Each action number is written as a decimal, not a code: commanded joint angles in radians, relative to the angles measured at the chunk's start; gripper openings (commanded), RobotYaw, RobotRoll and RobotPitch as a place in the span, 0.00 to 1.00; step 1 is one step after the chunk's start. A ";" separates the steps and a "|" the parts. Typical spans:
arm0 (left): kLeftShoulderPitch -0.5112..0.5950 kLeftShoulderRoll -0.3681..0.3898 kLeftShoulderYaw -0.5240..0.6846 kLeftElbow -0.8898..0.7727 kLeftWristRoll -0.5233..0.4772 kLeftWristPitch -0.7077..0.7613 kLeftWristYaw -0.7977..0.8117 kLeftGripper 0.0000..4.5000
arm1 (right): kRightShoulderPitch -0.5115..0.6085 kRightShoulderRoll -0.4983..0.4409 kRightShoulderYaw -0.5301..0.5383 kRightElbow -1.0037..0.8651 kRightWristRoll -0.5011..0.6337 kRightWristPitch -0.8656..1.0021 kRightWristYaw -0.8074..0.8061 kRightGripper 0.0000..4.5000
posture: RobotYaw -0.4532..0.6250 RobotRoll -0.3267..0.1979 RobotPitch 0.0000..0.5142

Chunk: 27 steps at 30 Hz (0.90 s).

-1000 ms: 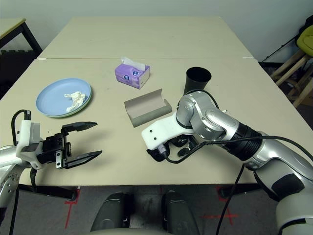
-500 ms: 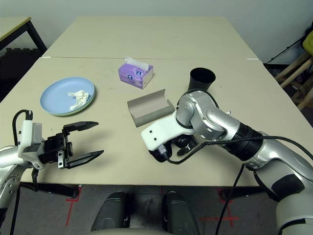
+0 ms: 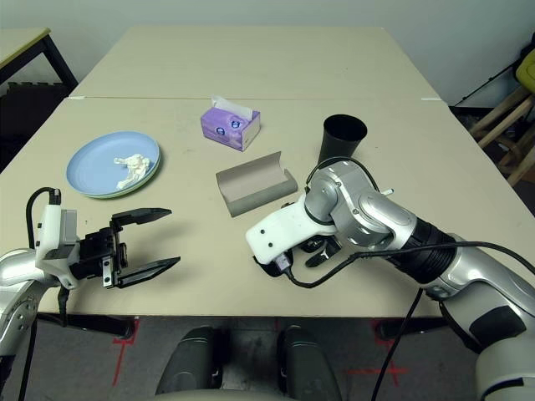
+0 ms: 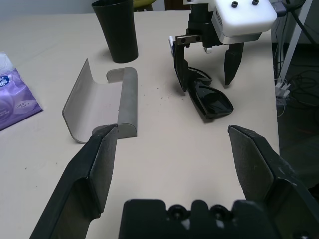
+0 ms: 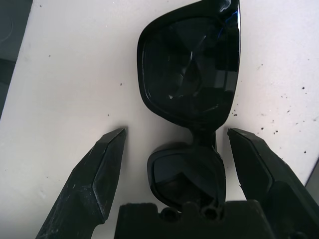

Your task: Organize and tidy the items on the table.

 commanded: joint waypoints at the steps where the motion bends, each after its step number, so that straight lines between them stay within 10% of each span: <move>1: -0.006 0.002 -0.014 -0.004 0.017 0.003 0.000 0.99 | 0.007 0.004 -0.029 -0.014 -0.006 0.008 -0.006 1.00 | 0.54 0.62 0.19; 6: -0.013 0.000 -0.014 0.002 0.018 -0.001 -0.001 1.00 | 0.006 0.015 -0.034 -0.008 -0.006 0.002 -0.011 0.85 | 0.54 0.62 0.19; 15: -0.024 -0.003 -0.012 0.018 0.024 -0.011 -0.003 1.00 | 0.004 0.020 -0.043 -0.003 -0.003 -0.012 -0.014 0.10 | 0.54 0.62 0.18; 27: -0.036 -0.001 -0.012 0.039 0.023 -0.015 -0.013 1.00 | -0.023 0.020 -0.080 0.013 0.009 -0.018 -0.013 0.09 | 0.53 0.62 0.19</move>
